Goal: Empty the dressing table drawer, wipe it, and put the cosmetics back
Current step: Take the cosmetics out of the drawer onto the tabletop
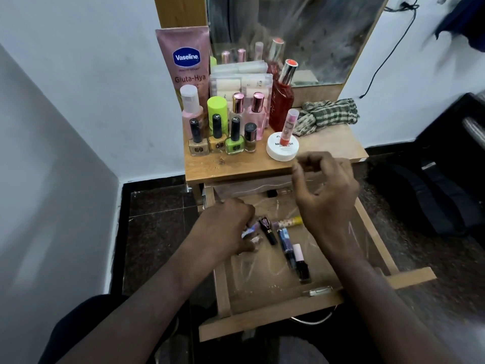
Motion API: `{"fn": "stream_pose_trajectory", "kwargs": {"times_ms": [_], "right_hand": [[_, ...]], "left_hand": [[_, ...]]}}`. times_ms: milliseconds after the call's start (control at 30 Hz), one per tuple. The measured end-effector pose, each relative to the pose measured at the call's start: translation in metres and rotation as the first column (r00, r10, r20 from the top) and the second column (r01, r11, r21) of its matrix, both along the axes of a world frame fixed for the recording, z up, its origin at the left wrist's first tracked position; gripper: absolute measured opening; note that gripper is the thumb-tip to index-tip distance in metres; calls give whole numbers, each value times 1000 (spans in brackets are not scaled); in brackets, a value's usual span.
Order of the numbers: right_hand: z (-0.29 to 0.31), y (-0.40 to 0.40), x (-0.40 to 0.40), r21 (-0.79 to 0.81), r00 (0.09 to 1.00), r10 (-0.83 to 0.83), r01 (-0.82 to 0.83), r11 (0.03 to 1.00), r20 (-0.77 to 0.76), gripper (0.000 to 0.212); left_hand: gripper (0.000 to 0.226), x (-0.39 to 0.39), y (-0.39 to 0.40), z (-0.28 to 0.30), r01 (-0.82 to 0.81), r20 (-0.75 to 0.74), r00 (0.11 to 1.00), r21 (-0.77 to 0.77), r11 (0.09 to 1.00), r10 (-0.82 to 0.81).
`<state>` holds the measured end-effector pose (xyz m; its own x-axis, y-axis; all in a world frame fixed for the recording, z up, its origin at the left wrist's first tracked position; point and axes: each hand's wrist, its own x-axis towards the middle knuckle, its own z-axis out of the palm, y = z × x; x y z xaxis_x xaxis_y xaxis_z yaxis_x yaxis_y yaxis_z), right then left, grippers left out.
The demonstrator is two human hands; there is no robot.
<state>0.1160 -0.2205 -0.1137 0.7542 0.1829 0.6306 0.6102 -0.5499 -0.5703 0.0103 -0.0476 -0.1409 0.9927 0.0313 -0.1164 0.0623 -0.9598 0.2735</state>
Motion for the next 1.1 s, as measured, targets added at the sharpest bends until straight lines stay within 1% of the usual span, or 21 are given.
{"fn": "stream_pose_trajectory", "kwargs": {"times_ms": [100, 200, 267, 333, 400, 467, 500, 567, 633, 700, 767, 867, 900, 967, 1033, 1100], "right_hand": [[-7, -5, -6, -104, 992, 89, -98, 990, -88, 9], [-11, -8, -5, -157, 966, 173, -204, 966, -190, 6], [-13, -10, -5, -206, 937, 233, -289, 935, -260, 8], [-12, -14, -6, -256, 880, 326, -423, 869, -347, 16], [-10, -17, -10, -315, 809, 403, -551, 773, -427, 29], [-9, -17, -12, -335, 763, 449, -622, 708, -465, 38], [-10, -17, -12, -335, 758, 466, -632, 699, -457, 38], [-10, -16, -9, -331, 772, 483, -621, 710, -413, 33], [-10, -16, -6, -277, 769, 501, -621, 733, -398, 30], [-10, -15, -6, -196, 782, 509, -597, 778, -359, 27], [-7, -10, -9, -110, 811, 482, -541, 834, -332, 22], [-5, 5, -13, 89, 850, 389, -384, 919, -356, 23], [-5, 11, -14, 166, 864, 343, -302, 939, -368, 25], [-5, 26, -15, 257, 896, 244, -154, 954, -370, 28], [-7, 40, -17, 259, 929, 173, -88, 962, -328, 27], [-9, 51, -17, 228, 957, 121, -60, 972, -264, 25]], "left_hand": [[47, -3, -9, 2, -18, -42, 999, 72, 997, 21], [35, -3, -20, 3, -39, -23, 999, 155, 987, 43], [30, -3, -23, 3, -36, 9, 999, 197, 980, 34], [29, -2, -21, 3, -27, 73, 997, 154, 988, 16], [32, 1, -16, 2, -13, 145, 989, 51, 999, 6], [33, 5, -10, 2, -16, 165, 986, -56, 998, 26], [30, 6, -7, 3, -31, 156, 986, -125, 992, 51], [23, 6, -2, 7, -101, 129, 980, -330, 939, 151], [21, 4, 2, 13, -167, 141, 952, -503, 848, 271], [21, 1, 5, 19, -174, 193, 916, -599, 782, 352], [26, 1, 4, 25, -146, 231, 895, -656, 740, 382], [40, 1, 1, 30, -109, 277, 850, -740, 664, 448], [43, 1, 0, 30, -93, 311, 831, -739, 667, 461], [41, 2, 0, 30, -58, 397, 801, -693, 718, 448], [43, 3, 1, 28, -65, 416, 794, -668, 741, 444], [43, 6, 5, 24, -97, 415, 794, -633, 768, 443]]}}
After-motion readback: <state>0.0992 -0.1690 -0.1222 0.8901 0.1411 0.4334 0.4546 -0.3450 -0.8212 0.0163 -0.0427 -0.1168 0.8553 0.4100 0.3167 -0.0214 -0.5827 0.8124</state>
